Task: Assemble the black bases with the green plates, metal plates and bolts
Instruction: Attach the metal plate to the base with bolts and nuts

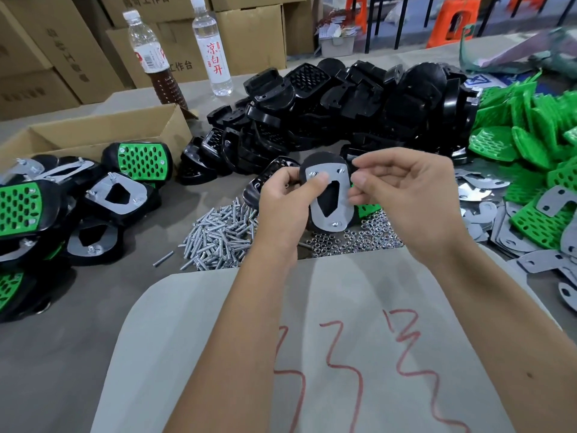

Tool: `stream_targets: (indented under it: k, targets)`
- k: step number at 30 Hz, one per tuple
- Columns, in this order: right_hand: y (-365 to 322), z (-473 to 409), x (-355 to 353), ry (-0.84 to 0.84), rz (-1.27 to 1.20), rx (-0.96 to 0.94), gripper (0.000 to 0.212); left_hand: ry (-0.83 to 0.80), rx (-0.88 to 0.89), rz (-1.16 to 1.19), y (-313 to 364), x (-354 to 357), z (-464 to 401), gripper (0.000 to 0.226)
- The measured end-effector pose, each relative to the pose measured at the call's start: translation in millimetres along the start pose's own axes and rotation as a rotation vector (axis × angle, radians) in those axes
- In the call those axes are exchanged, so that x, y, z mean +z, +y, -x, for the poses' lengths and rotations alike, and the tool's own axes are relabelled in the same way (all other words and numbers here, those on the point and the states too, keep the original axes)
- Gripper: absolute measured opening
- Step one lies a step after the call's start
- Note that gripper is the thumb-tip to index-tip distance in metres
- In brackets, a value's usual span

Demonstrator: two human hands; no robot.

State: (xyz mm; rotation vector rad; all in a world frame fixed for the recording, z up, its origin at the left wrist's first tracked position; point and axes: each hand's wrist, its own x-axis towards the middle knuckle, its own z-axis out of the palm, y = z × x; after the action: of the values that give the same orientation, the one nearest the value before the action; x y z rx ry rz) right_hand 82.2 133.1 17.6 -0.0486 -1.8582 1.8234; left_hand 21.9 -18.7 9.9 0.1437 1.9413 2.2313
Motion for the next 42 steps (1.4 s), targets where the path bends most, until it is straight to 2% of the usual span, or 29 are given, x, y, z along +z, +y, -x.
stream_targets:
  k: [2, 8, 12, 16, 20, 23, 29, 32, 35, 39, 42]
  targets:
    - [0.4, -0.3, 0.6, 0.023, 0.042, -0.032, 0.011, -0.038, 0.015, -0.022, -1.4, 0.9, 0.4, 0.006]
    - [7.0, 0.1, 2.5, 0.035, 0.296, -0.198, 0.008, -0.106, 0.020, -0.067, -2.5, 0.2, 0.6, 0.011]
    - [10.1, 0.8, 3.0, 0.044, 0.322, -0.232, 0.005, -0.105, 0.031, -0.038, -3.8, -0.4, 1.4, 0.011]
    - [11.5, 1.2, 3.0, 0.055, 0.316, -0.251, 0.006, -0.132, 0.027, -0.016, -4.2, -0.8, 1.5, 0.016]
    - [11.7, 1.7, 5.3, 0.040, 0.341, -0.285, 0.004, -0.099, 0.027, 0.000, -2.2, 3.2, 3.9, 0.037]
    - [12.6, 0.3, 3.7, 0.000, 0.354, -0.298, 0.006, -0.062, 0.038, -0.002, -2.4, 5.4, 4.6, 0.043]
    - [16.1, -2.4, 0.6, -0.016, 0.404, -0.353, 0.008, -0.047, 0.068, -0.075, -4.6, 5.1, 3.7, 0.036]
    - [19.1, -4.8, -2.0, -0.059, 0.535, -0.394, 0.007, -0.011, 0.168, -0.231, -6.9, 3.6, 1.6, 0.024]
    - [21.6, -5.5, -1.0, -0.077, 0.603, -0.410, 0.010, 0.026, 0.261, -0.372, -7.4, 2.8, 0.6, 0.021]
    - [22.7, -4.6, -0.4, -0.046, 0.638, -0.464, 0.006, 0.050, 0.287, -0.388, -5.0, 4.4, 3.0, 0.024]
    - [23.5, -4.6, -0.9, -0.031, 0.593, -0.431, 0.005, 0.062, 0.280, -0.369, -5.4, 4.2, 1.8, 0.022]
